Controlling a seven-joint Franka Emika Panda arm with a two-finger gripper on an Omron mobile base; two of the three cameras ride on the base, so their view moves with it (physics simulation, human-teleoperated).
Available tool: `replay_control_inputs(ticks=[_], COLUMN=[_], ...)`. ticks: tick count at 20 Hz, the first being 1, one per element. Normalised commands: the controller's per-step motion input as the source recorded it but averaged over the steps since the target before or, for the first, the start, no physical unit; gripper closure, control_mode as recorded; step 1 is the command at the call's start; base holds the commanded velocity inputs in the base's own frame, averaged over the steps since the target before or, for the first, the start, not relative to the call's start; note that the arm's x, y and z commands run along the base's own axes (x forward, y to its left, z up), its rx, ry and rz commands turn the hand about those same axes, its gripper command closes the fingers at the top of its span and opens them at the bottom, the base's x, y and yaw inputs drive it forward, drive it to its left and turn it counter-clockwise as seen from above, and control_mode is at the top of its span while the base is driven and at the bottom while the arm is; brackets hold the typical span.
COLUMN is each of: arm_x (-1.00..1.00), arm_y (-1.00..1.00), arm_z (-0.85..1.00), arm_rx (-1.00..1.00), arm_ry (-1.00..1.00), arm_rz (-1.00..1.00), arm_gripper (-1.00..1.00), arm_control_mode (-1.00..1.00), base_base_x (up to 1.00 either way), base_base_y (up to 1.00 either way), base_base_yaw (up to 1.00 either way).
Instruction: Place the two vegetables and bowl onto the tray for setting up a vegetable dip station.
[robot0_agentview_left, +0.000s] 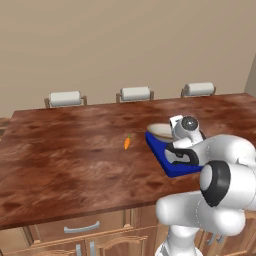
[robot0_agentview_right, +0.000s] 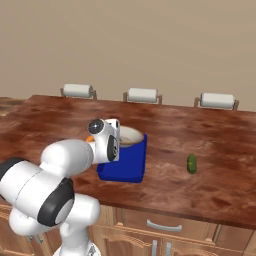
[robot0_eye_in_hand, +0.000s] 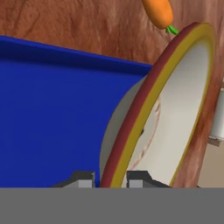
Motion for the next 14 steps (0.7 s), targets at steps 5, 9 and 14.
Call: replay_control_inputs(ticks=[5,9,14], arm_x=[0.06,0.04,0.01], arm_y=[0.00,-0.01,-0.03], arm_z=[-0.07,-0.10,-0.10], arm_rx=[-0.01,-0.01,-0.01], arm_ry=[0.00,0.00,0.00], arm_rz=[0.00,0.00,0.00], arm_gripper=[1.00,1.00,1.00], arm_control_mode=[-1.00,-1.00,-1.00], base_base_x=[0.00,0.00,0.00], base_base_y=[0.00,0.00,0.00], base_base_yaw=[0.00,0.00,0.00])
